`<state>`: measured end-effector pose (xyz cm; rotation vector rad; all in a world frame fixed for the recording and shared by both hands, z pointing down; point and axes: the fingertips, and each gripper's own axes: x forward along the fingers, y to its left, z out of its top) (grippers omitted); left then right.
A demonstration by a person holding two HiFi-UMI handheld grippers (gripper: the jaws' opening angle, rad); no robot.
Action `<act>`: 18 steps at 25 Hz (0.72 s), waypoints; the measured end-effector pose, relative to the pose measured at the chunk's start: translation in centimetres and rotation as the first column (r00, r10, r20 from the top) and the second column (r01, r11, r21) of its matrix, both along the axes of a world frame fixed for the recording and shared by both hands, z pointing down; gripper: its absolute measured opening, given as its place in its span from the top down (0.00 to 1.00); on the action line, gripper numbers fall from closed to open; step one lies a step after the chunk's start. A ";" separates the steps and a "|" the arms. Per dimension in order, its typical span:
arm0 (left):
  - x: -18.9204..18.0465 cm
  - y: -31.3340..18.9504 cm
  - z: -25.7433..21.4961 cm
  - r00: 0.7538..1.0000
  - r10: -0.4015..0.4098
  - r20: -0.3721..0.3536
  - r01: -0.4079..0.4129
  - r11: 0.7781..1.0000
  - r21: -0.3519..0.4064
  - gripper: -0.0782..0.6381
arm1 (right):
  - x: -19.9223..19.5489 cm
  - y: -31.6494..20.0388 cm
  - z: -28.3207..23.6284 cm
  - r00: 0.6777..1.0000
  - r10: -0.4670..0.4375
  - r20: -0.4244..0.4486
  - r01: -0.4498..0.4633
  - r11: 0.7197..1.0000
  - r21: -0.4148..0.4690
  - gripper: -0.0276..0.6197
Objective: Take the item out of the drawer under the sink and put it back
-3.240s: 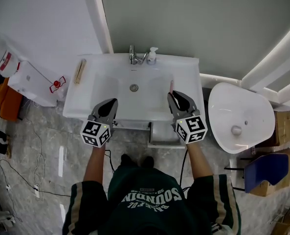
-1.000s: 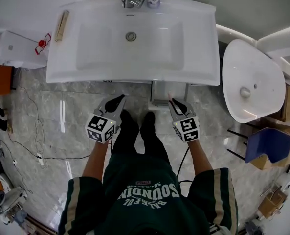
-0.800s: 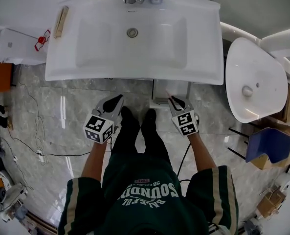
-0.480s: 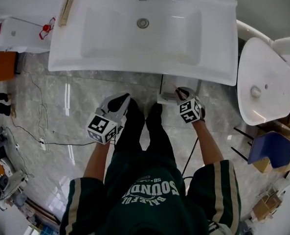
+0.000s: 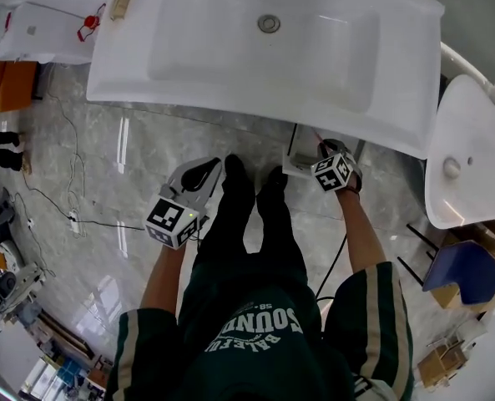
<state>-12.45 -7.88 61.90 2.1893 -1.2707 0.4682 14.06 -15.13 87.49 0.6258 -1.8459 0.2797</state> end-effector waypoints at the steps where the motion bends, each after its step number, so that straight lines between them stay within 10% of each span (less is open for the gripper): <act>1: -0.3 0.2 0.3 1.000 -0.009 0.002 0.009 1.000 -0.004 0.82 | 0.0 -0.2 0.8 1.000 -0.004 -0.009 0.004 1.000 -0.009 0.88; 10: -2.0 2.0 2.9 0.996 -0.085 0.010 0.085 0.996 -0.039 0.82 | 0.0 -1.2 6.0 0.998 0.036 -0.055 -0.040 0.997 -0.071 0.88; 18: -4.0 2.6 3.6 0.991 -0.133 0.019 0.134 0.990 -0.046 0.82 | -0.3 -2.8 8.2 0.968 0.248 -0.022 -0.249 0.963 -0.101 0.88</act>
